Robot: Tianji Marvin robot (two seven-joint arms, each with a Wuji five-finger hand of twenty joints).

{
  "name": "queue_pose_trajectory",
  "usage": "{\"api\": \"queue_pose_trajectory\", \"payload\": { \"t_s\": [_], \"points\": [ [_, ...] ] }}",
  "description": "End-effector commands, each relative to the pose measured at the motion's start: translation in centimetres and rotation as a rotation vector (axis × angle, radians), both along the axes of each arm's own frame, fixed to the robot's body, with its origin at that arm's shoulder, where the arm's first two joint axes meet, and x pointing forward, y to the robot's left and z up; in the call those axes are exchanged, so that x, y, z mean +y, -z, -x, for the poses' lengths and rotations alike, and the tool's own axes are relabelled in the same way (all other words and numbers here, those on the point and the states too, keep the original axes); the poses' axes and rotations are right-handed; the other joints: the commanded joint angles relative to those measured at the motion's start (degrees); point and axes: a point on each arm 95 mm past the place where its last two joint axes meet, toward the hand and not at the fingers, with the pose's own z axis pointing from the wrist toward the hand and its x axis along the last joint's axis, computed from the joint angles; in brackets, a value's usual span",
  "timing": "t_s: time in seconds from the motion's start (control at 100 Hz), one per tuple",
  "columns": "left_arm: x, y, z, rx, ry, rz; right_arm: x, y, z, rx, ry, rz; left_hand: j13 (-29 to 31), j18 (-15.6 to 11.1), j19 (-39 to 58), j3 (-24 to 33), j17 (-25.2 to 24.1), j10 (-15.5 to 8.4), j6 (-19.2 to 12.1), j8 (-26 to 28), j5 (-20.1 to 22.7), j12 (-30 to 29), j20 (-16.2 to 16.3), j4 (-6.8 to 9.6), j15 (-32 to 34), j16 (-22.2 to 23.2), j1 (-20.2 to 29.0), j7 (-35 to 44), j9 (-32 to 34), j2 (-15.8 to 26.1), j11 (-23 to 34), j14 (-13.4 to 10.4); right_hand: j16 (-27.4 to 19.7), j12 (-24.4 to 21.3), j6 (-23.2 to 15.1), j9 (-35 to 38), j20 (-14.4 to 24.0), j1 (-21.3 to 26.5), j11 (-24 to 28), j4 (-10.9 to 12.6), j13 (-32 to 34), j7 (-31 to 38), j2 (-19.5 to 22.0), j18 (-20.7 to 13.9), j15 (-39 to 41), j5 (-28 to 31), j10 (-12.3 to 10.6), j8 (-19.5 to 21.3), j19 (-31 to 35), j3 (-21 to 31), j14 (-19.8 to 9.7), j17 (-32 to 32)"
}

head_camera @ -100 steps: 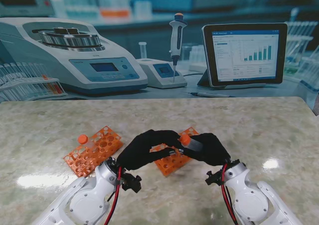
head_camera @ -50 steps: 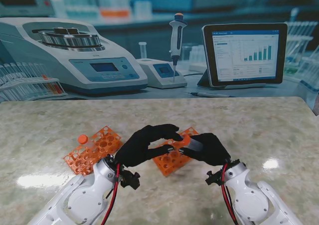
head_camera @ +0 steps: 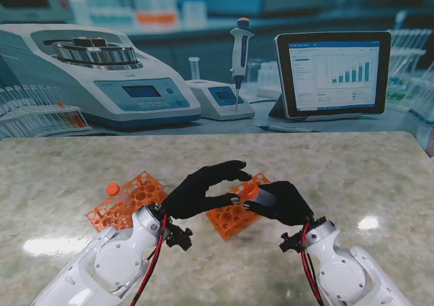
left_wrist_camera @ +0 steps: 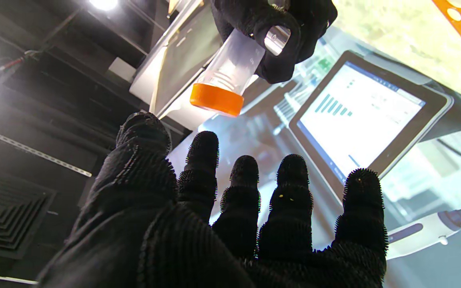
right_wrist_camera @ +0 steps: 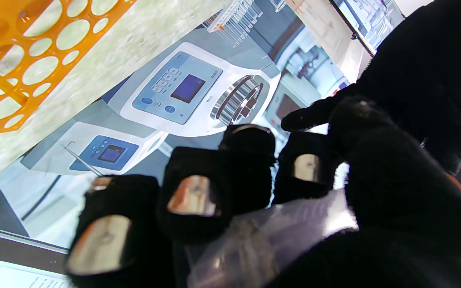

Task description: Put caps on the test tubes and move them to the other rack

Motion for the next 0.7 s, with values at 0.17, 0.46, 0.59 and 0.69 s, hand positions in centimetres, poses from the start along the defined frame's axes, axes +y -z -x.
{"api": "queue_pose_trajectory", "payload": {
  "t_s": [0.17, 0.46, 0.59, 0.69],
  "points": [
    [-0.36, 0.6, -0.58, 0.024, 0.008, -0.014, 0.36, 0.12, 0.43, 0.005, -0.008, -0.004, -3.02, 0.14, -3.53, -1.39, -1.23, 0.84, 2.2, -1.15, -2.13, -1.62, -2.23, 0.09, -1.1, -1.36, -2.56, -3.06, -3.67, -1.31, -1.48, -0.58, 1.64, 0.07, -4.17, 1.27, 0.2, 1.52, 0.51, 0.32, 0.34, 3.51, 1.88, -1.56, 4.22, 1.7, 0.64, 2.22, 6.85, 0.29, -1.98, 1.36],
    [-0.69, 1.0, -0.91, 0.041, 0.022, -0.022, 0.45, 0.2, 0.48, 0.006, -0.013, -0.004, -3.06, 0.16, -3.59, -1.01, -0.89, 1.07, 3.57, -1.2, -1.92, -1.86, -1.99, -0.08, -0.73, -1.41, -2.71, -4.07, -3.98, -2.85, -1.5, -0.8, 1.64, 0.07, -4.17, 1.27, 0.2, 1.52, 0.5, 0.31, 0.34, 3.51, 1.87, -1.56, 4.2, 1.7, 0.65, 2.22, 6.85, 0.24, -2.11, 1.36],
    [-0.83, 1.11, -1.0, 0.047, 0.029, -0.024, 0.42, 0.22, 0.49, 0.007, -0.013, -0.004, -2.84, 0.14, -3.41, -0.89, -0.7, 1.15, 3.72, -1.15, -1.77, -1.91, -1.79, -0.1, -0.57, -1.34, -2.79, -4.31, -3.91, -3.08, -1.49, -0.73, 1.64, 0.07, -4.17, 1.3, 0.2, 1.49, 0.51, 0.31, 0.34, 3.51, 1.89, -1.56, 4.2, 1.7, 0.65, 2.22, 6.85, 0.23, -2.11, 1.36],
    [-0.96, 1.2, -1.13, 0.05, 0.031, -0.029, 0.41, 0.23, 0.47, 0.007, -0.012, -0.004, -2.73, 0.17, -3.31, -0.79, -0.65, 1.11, 3.78, -1.08, -1.55, -1.92, -1.67, -0.1, -0.5, -1.29, -2.66, -4.38, -3.78, -3.28, -1.46, -0.73, 1.64, 0.08, -4.17, 1.3, 0.2, 1.51, 0.51, 0.31, 0.34, 3.51, 1.9, -1.56, 4.2, 1.7, 0.65, 2.22, 6.85, 0.21, -2.11, 1.36]
  ]
}}
